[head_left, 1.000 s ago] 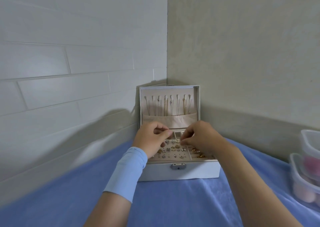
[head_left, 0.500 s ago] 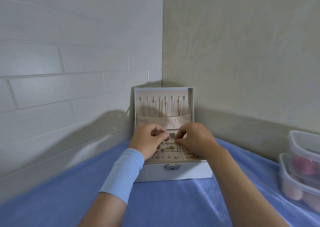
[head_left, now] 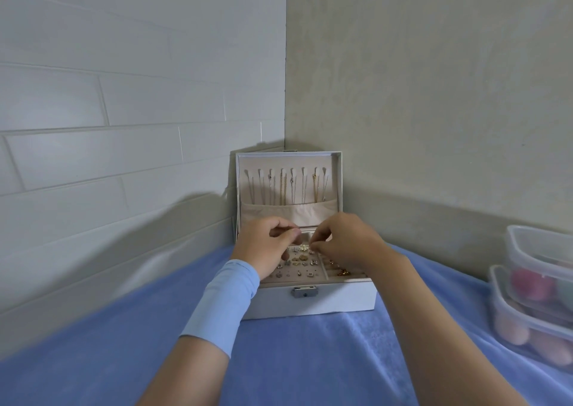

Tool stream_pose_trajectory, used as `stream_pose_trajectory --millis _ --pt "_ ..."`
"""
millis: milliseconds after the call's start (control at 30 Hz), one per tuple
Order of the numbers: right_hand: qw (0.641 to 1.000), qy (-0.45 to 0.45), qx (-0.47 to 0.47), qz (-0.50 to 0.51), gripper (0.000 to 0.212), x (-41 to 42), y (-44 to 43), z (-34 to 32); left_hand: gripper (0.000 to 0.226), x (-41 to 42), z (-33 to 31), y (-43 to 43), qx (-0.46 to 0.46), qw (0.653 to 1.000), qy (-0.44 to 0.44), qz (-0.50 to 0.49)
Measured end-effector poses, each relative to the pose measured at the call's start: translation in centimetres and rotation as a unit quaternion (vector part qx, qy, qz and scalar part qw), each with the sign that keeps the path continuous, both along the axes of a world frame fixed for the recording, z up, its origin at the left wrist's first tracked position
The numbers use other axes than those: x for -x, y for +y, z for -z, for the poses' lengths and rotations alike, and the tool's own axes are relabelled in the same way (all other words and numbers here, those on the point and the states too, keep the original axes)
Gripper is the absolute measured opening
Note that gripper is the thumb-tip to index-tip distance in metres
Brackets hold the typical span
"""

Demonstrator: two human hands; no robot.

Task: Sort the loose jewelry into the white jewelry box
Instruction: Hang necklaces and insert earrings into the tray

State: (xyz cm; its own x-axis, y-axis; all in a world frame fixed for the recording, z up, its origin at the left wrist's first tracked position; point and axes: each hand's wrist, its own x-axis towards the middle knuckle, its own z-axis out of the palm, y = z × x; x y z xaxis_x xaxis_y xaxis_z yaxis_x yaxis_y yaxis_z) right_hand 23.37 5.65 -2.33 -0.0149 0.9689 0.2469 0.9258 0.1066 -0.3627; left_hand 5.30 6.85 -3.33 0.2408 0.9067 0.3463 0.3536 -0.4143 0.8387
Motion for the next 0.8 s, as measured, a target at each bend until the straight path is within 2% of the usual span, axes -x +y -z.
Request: stream_pose_trajectory --millis 133,267,400,500,633,800 --pt "0.989 0.133 -0.037 -0.048 0.007 0.1 0.0 -0.7 0.01 -0.2 0.0 0.2 -0.014 1.0 0.001 -0.024" --pt "0.968 0.221 -0.044 -0.113 0.014 1.3 -0.6 -1.6 0.012 0.2 -0.6 0.3 0.002 0.997 -0.05 -0.05" --pt "0.953 0.271 -0.079 -0.109 0.016 2.2 -0.4 -1.2 0.012 0.7 -1.2 -0.3 0.021 0.996 -0.07 -0.044" --pt "0.942 0.3 -0.102 -0.111 0.006 2.7 -0.1 -1.0 0.014 1.0 -1.5 -0.4 0.028 0.995 -0.082 -0.041" --pt "0.924 0.351 -0.095 -0.122 0.003 2.7 -0.4 -1.2 0.012 1.3 -1.6 -0.4 0.027 0.993 -0.109 -0.032" --pt "0.914 0.376 -0.096 -0.117 0.008 3.4 -0.4 -1.2 0.011 2.1 -1.6 -0.2 0.032 0.994 -0.102 -0.026"
